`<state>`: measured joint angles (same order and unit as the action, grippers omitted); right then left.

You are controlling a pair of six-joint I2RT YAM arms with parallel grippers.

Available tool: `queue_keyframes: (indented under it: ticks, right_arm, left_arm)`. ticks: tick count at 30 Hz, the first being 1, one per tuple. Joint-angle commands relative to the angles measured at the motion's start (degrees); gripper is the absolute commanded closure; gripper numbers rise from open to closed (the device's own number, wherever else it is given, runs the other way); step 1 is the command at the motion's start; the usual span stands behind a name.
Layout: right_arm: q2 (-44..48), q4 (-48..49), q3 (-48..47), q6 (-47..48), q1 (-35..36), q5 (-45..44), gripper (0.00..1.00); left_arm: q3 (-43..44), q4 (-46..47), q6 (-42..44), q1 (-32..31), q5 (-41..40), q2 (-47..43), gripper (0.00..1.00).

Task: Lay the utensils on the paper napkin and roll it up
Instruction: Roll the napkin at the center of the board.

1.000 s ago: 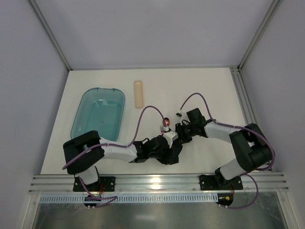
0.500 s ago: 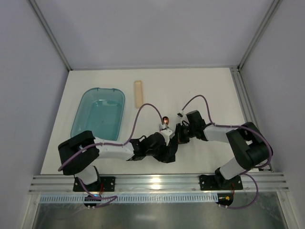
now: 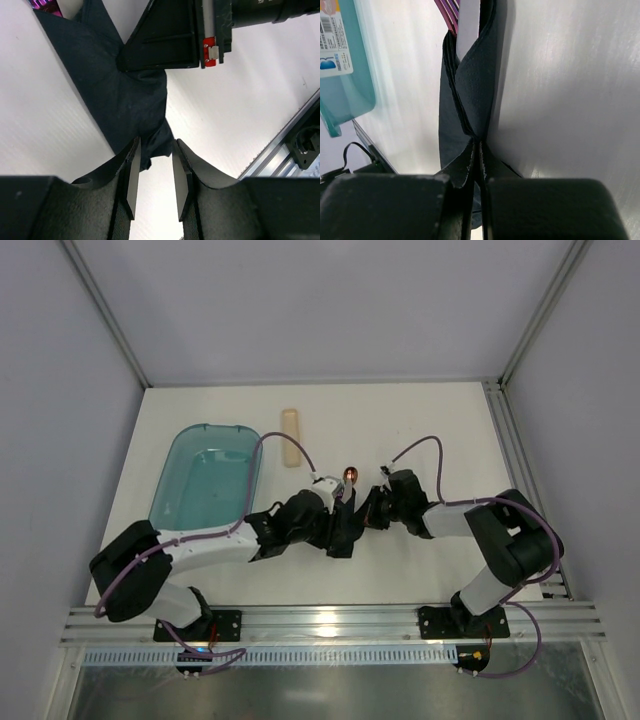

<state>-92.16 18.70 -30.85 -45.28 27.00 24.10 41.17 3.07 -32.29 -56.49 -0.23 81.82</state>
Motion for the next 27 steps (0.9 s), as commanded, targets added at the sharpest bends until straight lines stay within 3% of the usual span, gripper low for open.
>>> queue_keyframes:
  ticks: [1,9,17,20,27]
  right_arm:
    - [-0.3,7.2,1.3,-4.2,0.1,-2.8,0.96]
    - [-1.3,11.2,4.5,-5.0,0.2,-2.5,0.95]
    - [0.2,5.1,3.0,0.3,0.0,-1.1,0.73]
    - [1.1,0.6,1.9,4.0,-0.1,-2.4,0.74]
    - [3.9,-9.8,1.1,8.7,0.0,-7.8,0.89]
  left_arm:
    - [3.0,0.5,1.1,0.1,-0.1,1.5,0.66]
    - [0.4,10.3,-1.7,0.1,7.1,9.5,0.73]
    - [-3.3,14.6,-3.2,-0.2,8.2,11.1,0.75]
    - [-3.7,15.1,-3.3,-0.2,8.4,11.4,0.75]
    - [-4.3,15.7,-3.1,-0.3,8.6,12.2,0.76]
